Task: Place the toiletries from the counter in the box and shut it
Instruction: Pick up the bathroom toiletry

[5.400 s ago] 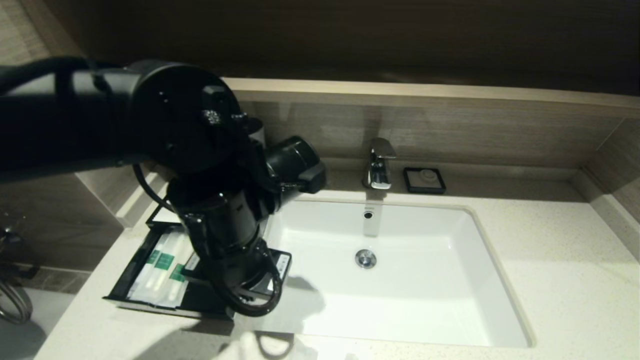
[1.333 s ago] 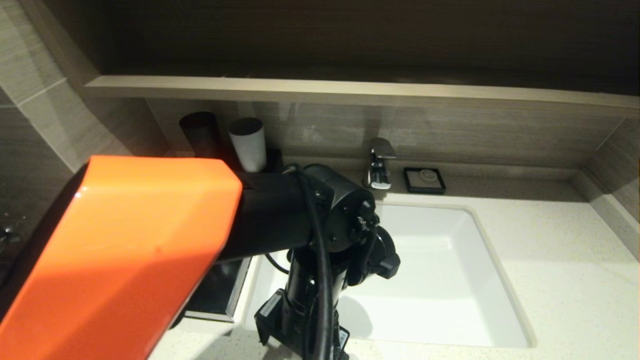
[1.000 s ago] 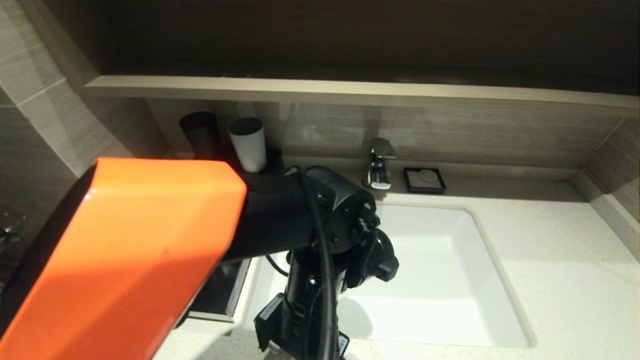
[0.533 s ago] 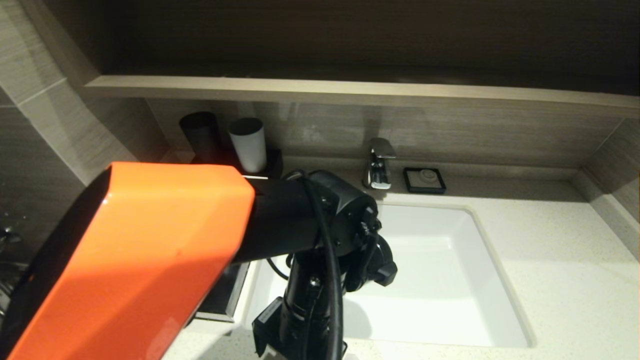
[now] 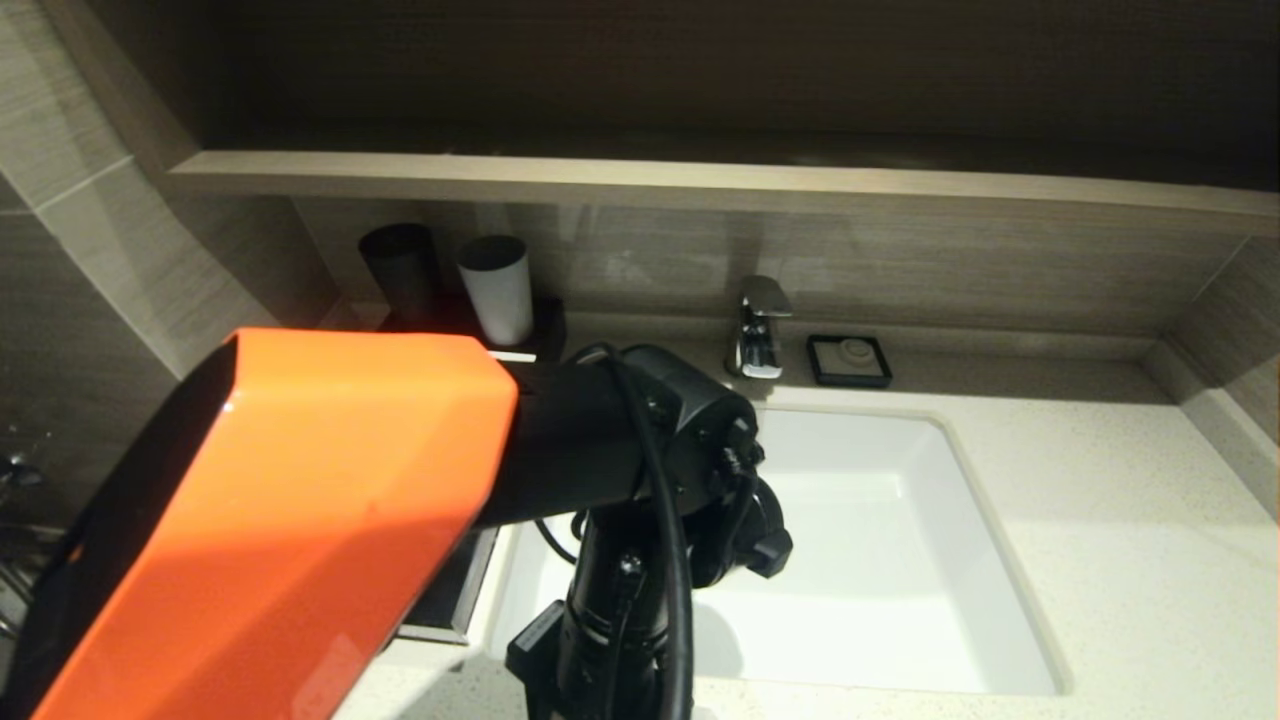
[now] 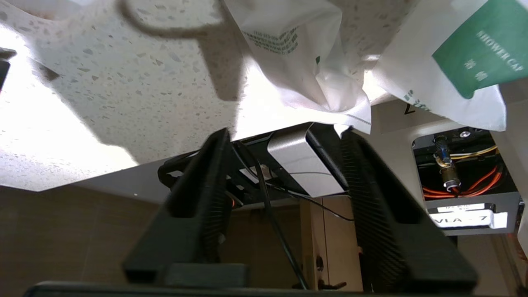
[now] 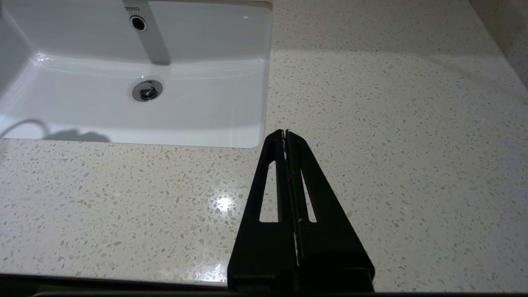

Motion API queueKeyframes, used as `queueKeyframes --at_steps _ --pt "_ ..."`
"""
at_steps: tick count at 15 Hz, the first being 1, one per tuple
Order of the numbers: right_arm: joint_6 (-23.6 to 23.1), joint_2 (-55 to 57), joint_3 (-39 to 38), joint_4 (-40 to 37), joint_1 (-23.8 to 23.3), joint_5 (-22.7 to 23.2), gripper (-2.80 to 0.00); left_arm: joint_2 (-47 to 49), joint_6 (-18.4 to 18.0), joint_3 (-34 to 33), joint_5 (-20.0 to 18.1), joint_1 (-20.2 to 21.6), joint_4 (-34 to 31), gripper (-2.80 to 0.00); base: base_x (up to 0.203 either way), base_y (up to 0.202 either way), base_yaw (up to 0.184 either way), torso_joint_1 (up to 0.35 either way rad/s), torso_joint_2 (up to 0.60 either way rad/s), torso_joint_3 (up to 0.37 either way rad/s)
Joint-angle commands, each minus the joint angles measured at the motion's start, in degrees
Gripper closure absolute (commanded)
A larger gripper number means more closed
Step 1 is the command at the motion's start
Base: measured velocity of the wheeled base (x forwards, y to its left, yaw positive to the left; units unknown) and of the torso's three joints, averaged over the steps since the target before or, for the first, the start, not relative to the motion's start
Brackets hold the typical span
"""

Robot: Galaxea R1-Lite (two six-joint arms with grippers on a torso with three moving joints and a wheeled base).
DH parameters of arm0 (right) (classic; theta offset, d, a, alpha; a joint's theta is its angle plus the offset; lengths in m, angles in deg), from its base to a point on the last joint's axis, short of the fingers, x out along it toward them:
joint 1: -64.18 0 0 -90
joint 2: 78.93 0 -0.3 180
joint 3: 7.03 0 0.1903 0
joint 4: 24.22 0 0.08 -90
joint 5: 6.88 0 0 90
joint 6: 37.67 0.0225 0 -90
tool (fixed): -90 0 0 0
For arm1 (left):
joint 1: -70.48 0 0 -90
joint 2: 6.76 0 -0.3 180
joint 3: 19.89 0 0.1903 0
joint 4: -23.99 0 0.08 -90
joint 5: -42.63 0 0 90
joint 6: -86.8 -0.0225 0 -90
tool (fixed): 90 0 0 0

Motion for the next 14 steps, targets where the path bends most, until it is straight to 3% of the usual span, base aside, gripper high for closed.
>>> queueKeyframes --at_steps 1,5,11,14 --pt "-0.02 -0.04 -0.01 0.03 0.01 0.00 0.00 0.48 0.08 -0.09 -0.01 -0.04 -1.27 0.00 0.000 0.000 0.000 0.000 0.00 0.000" --pt "-0.02 -0.04 -0.01 -0.01 0.01 0.00 0.00 0.71 -5.41 0.00 -1.12 0.00 -3.76 0.00 0.000 0.000 0.000 0.000 0.00 0.000" --pt "-0.02 -0.04 -0.01 0.03 0.01 0.00 0.00 -0.19 -4.59 0.43 -1.26 0.07 -1.79 0.00 0.000 0.000 0.000 0.000 0.00 0.000" --pt "-0.02 -0.04 -0.01 0.02 0.01 0.00 0.00 -0.27 -1.76 0.44 -0.43 0.25 2.14 0.00 0.000 0.000 0.000 0.000 0.00 0.000"
